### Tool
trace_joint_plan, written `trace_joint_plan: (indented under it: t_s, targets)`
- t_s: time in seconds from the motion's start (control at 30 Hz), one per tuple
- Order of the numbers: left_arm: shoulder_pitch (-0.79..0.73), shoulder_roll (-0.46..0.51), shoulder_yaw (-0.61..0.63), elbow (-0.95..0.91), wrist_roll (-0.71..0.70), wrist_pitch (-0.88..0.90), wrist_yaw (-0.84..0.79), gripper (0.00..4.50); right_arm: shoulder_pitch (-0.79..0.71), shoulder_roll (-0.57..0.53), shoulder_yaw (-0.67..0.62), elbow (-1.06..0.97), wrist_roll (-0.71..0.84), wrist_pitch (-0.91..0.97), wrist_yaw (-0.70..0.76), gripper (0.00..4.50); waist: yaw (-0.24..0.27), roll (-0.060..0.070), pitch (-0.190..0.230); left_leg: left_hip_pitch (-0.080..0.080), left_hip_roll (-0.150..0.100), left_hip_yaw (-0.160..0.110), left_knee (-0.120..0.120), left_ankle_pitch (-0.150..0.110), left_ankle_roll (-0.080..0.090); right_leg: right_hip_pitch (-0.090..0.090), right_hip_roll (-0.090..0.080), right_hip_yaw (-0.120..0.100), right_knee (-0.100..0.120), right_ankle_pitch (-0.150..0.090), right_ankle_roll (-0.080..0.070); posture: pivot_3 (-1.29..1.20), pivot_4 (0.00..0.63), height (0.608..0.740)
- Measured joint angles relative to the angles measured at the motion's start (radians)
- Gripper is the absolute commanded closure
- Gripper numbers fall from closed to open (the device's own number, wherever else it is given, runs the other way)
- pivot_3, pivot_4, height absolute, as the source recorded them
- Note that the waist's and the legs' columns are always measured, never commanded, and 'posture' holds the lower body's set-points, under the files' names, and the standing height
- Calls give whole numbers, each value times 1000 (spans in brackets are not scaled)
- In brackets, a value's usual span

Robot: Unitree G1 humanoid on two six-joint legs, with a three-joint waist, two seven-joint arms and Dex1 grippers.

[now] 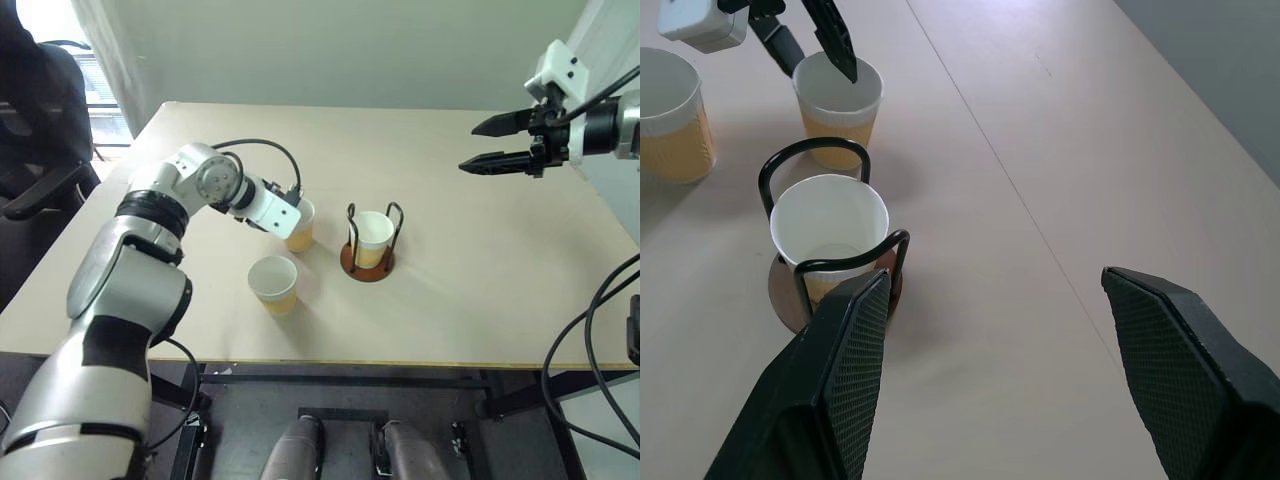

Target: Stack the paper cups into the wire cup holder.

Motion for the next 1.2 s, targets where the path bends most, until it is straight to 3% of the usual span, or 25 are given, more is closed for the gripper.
trace_joint_plan:
  t_s: [0.13,0.17,0.63,0.87,1.2]
  targets:
    - [-14,-1,-2,13,9,-13,2,4408,0,-7,0,2,-2,-8,2,1079,0,0,0,0,-1,1,0,1,0,0,1,0,0,0,-1,0,150,740]
    - [-16,-2,-2,17,9,-13,-12,4459,0,-11,1,3,-2,-11,5,1079,0,0,0,0,-1,1,0,1,0,0,1,-1,0,0,0,0,150,740]
    - [-55,35,35,36,-70,28,-315,4459,9,-38,23,148,-64,-100,46,1079,1,0,0,-1,0,0,1,1,1,0,1,0,-1,0,-1,0,150,740]
    - [-186,59,72,43,-85,109,-365,4459,-7,-44,38,268,-108,-176,53,1079,4,0,0,-1,-2,1,-2,1,2,0,-1,2,-2,-2,-4,0,150,740]
    - [-299,-36,205,57,-233,266,-543,4459,-38,-58,55,369,-168,-258,101,1079,7,-1,0,-3,-2,1,-3,1,5,0,0,0,-2,-3,-1,0,150,740]
